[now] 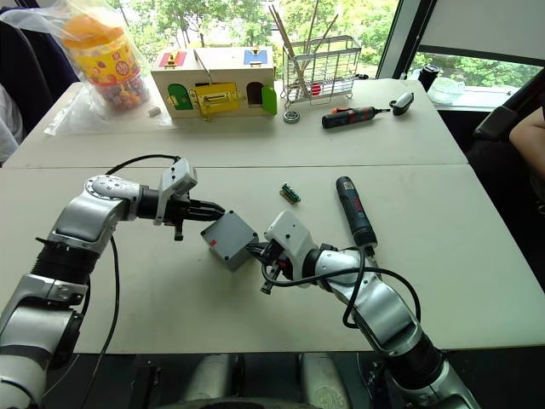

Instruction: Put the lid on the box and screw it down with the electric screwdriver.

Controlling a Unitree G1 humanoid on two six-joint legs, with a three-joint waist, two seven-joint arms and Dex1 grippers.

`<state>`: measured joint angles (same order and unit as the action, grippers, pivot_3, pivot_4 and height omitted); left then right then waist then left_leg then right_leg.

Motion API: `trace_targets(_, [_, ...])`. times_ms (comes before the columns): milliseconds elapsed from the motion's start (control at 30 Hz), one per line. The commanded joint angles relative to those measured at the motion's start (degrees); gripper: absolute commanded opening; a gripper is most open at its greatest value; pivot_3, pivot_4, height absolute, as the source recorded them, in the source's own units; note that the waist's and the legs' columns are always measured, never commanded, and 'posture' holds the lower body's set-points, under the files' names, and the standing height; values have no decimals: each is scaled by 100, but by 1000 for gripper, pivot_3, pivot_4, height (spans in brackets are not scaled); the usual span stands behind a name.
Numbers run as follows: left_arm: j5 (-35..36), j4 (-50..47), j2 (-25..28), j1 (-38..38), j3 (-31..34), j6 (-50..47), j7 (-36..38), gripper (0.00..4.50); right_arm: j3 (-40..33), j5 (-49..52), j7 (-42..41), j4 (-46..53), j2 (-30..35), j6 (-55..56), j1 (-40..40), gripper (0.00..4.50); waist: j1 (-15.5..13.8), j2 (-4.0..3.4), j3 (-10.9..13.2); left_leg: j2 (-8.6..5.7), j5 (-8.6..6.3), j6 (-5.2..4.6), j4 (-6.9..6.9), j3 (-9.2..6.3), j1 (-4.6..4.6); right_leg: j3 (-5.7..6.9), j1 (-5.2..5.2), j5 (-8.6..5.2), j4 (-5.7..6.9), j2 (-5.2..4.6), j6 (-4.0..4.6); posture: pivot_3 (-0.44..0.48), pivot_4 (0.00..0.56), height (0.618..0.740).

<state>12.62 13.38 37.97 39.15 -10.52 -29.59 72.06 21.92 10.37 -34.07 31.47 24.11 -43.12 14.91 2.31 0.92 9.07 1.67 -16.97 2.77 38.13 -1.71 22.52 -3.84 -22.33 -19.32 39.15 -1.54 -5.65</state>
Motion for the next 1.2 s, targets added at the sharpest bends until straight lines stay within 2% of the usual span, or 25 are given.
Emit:
trace_targets(33, [-8, 154, 26, 154, 155, 114, -113, 446, -154, 122, -54, 350, 106, -5, -35, 44, -1, 0, 0, 0, 0, 0, 0, 0, 0, 0, 0, 0, 0, 0, 0, 0, 150, 736])
trace_targets(233, [-31, 286, 217, 8, 197, 129, -135, 446, -146, 201, -144, 322, 243, -14, -120, 44, 11, 0, 0, 0, 0, 0, -1, 0, 0, 0, -2, 0, 0, 1, 0, 0, 150, 736])
trace_targets(500, [-7, -228, 169, -562, 56, -23, -192, 446, 85, 22, -137, -351, 118, 286, -22, 44, -2, 0, 0, 2, 0, 0, 0, 0, 0, 0, -1, 0, 0, -1, 0, 0, 150, 736])
trace_targets(900, [257, -1410, 268, -1109, 41, -675, -218, 446, -32, -250, -144, -1060, 70, 848, 278, 44, -7, 0, 0, 5, 0, 0, 0, 1, 0, 0, 0, 0, 1, -3, 0, 0, 150, 736])
trace_targets(1200, [260, -1565, 272, -1178, 32, -789, -232, 446, -69, -330, -152, -1138, 20, 942, 293, 44, -5, 0, 0, 4, 0, 0, 0, 2, 0, -1, 0, 0, 1, -3, 0, 0, 150, 736])
